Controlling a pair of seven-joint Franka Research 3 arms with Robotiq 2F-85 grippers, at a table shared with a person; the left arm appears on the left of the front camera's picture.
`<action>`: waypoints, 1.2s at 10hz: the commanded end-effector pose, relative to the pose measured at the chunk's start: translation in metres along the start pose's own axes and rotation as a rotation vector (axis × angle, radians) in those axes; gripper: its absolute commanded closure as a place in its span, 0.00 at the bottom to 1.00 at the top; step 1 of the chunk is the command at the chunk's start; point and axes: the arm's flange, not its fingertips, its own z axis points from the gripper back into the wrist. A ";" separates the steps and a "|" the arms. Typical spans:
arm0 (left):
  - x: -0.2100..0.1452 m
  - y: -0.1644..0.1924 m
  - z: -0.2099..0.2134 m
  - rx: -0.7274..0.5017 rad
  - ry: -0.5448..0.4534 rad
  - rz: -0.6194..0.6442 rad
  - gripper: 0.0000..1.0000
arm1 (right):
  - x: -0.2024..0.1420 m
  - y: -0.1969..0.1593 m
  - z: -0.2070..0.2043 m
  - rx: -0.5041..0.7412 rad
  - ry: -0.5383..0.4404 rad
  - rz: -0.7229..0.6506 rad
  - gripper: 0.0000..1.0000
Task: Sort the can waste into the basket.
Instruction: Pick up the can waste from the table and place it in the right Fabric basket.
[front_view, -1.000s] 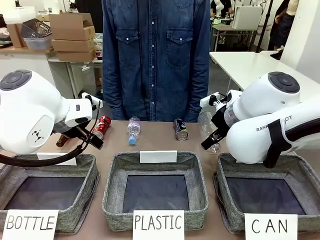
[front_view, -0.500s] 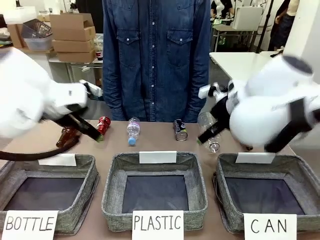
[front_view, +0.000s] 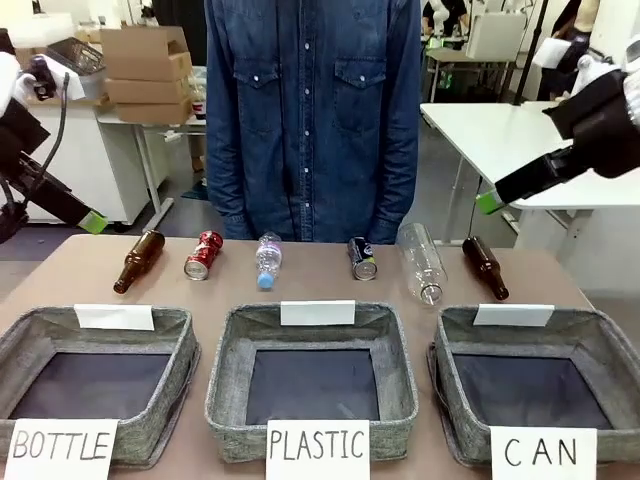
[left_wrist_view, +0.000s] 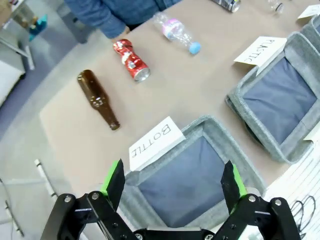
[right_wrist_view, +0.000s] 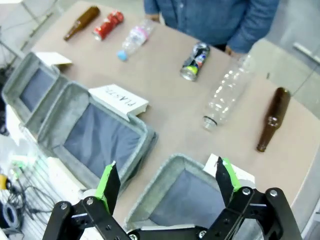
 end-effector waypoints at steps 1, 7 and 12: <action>-0.004 0.002 0.014 0.024 -0.012 -0.001 0.00 | 0.004 -0.007 -0.019 0.137 0.041 0.021 0.00; -0.098 0.125 -0.002 -1.086 -0.531 0.409 0.00 | -0.061 -0.153 0.016 1.095 -0.368 -0.908 0.00; -0.106 0.144 -0.025 -1.050 -0.664 0.637 0.00 | -0.078 -0.179 0.031 1.067 -0.450 -0.845 0.00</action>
